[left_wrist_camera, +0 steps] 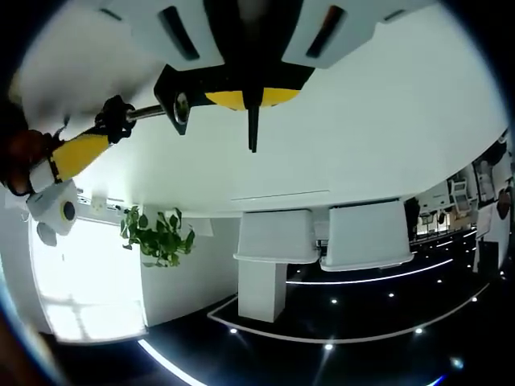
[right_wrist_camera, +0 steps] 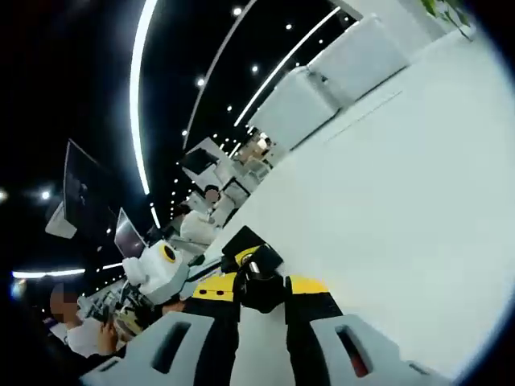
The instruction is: Clamp the fixed fixture on the desktop, loosen the retaining clip, secure it to the edge of the desk, and tighten the retaining clip.
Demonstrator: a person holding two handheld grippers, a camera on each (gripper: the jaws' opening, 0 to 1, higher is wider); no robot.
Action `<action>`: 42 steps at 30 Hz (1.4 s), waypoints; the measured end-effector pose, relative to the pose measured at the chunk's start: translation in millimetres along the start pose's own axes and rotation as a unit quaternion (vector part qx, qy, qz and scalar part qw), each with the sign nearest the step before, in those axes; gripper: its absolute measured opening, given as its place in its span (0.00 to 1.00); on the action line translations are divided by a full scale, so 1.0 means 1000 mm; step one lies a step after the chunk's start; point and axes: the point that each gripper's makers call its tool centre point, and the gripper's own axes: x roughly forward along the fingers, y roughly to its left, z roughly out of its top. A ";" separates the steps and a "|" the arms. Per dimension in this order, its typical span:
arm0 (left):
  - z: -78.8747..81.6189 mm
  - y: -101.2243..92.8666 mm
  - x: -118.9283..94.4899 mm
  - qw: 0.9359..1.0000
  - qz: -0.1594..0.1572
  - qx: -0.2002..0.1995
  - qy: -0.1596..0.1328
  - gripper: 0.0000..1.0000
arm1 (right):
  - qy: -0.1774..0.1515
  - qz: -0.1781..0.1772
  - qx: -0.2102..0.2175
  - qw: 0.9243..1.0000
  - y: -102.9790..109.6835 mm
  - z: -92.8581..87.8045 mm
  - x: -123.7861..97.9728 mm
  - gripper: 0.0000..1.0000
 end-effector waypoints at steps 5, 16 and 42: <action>0.001 0.001 0.001 1.000 -0.001 -0.002 0.000 0.05 | -0.006 0.007 0.047 0.999 0.000 0.000 -0.001 0.18; 0.002 0.005 0.004 1.000 0.000 -0.002 0.000 0.05 | 0.000 -0.028 -0.356 0.934 0.031 -0.004 -0.002 0.17; 0.003 0.008 0.010 1.000 -0.005 0.001 0.000 0.05 | 0.026 -0.046 -0.422 0.905 0.037 0.010 0.000 0.30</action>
